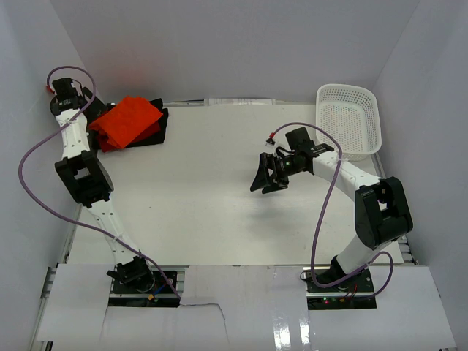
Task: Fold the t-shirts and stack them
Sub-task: Put the neatly folded tshirt into the corner of the board with the left arm
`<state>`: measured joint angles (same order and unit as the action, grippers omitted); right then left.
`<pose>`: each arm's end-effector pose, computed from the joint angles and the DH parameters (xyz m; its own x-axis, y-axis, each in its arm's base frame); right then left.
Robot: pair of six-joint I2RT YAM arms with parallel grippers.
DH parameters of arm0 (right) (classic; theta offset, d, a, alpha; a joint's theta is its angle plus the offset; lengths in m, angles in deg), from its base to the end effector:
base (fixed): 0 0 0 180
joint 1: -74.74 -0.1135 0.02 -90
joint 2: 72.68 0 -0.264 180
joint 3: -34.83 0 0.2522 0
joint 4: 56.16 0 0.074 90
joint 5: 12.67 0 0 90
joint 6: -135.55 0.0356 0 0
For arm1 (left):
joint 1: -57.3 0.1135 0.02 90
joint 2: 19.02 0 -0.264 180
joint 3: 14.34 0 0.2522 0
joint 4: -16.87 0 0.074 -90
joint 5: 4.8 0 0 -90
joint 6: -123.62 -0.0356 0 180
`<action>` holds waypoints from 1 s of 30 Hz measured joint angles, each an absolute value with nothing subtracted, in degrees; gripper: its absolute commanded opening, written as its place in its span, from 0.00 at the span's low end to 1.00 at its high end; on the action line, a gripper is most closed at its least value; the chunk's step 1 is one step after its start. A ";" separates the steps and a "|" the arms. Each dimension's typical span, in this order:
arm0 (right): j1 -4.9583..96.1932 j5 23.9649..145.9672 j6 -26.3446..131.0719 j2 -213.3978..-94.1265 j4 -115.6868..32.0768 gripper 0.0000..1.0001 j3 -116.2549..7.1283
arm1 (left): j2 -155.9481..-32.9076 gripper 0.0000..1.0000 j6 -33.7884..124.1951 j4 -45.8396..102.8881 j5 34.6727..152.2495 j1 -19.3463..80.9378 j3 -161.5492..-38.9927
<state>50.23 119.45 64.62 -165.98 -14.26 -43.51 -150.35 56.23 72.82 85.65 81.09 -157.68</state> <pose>0.2938 0.1602 0.2279 -0.9296 -0.1575 -0.3332 -0.3572 0.6076 0.7094 0.4759 0.2095 0.2882 -0.4331 -0.6111 -0.6626 -0.6117 0.7392 -0.2819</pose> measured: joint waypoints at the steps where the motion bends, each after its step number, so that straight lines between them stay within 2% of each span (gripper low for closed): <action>1: 50.17 119.45 64.64 -165.98 -14.30 0.73 -43.51 | -150.22 0.98 56.43 72.84 85.80 81.09 -157.53; 9: 49.31 119.48 64.86 -166.00 -15.59 0.73 -43.51 | -137.87 0.98 55.51 71.58 86.02 78.55 -141.24; 19: 48.75 115.54 65.01 -164.58 -17.67 0.73 -43.51 | -105.24 0.98 56.74 66.77 89.47 72.28 -111.91; 28: 48.40 108.09 65.47 -149.48 -24.44 0.75 -37.28 | -80.30 0.98 57.11 65.96 90.85 66.97 -90.84; 30: 48.35 105.58 64.97 -146.13 -24.90 0.84 -35.29 | -73.92 0.98 57.02 67.10 90.76 66.92 -87.61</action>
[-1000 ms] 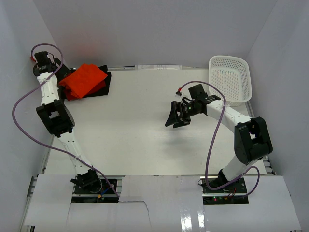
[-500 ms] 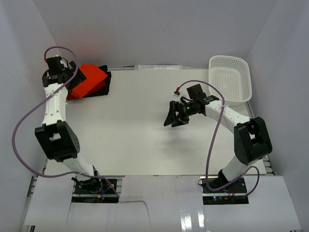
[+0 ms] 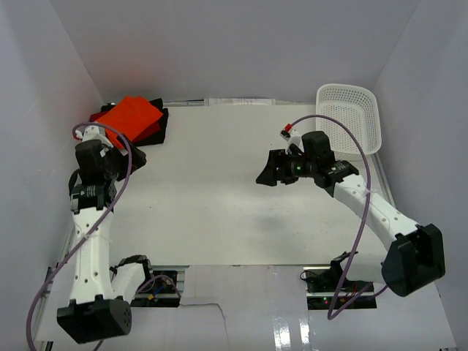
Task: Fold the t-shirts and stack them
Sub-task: Put the neatly folded tshirt into the corner of the board with the left arm
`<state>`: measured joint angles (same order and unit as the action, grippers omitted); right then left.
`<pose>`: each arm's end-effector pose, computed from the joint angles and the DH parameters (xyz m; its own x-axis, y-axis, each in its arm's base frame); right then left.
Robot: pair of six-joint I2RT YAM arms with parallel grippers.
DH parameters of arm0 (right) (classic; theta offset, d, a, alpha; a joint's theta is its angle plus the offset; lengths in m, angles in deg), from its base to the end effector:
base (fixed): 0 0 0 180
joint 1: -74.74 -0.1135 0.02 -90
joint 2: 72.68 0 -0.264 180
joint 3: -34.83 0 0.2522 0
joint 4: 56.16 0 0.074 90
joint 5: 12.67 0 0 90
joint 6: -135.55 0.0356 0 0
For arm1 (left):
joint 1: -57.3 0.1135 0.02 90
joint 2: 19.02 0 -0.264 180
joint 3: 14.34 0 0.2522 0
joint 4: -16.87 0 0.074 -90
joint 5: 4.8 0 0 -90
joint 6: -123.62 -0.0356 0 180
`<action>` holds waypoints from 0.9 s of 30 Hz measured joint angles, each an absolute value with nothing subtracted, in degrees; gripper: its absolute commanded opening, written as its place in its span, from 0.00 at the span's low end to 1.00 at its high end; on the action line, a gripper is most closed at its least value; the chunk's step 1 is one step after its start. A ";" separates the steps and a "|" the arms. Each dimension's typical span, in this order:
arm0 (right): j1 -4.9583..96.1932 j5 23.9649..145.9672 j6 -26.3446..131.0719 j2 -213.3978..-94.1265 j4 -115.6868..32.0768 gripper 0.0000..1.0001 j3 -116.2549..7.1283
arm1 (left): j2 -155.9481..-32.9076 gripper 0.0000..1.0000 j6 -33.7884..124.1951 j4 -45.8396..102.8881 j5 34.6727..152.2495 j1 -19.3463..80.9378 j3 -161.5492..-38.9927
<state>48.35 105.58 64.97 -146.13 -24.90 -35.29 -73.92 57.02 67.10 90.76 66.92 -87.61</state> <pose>0.2463 0.1410 0.2921 -0.7258 -0.0332 -0.6871 -0.5294 0.6648 0.5271 0.1982 0.0301 0.3512 -0.4438 -0.4761 -0.7592 -0.2849 0.8782 -0.3842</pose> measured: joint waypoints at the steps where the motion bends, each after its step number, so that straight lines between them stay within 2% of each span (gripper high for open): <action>1: 48.35 104.26 64.64 -144.67 -25.04 0.86 -34.35 | -71.62 0.98 57.02 67.53 90.63 66.90 -86.73; 9: 48.35 99.70 62.72 -141.69 -24.97 0.88 -31.90 | -66.53 0.98 56.96 68.87 90.57 66.70 -79.43; 27: 48.35 99.28 62.48 -139.12 -24.79 0.88 -29.65 | -65.33 0.98 54.60 69.72 89.28 66.64 -79.26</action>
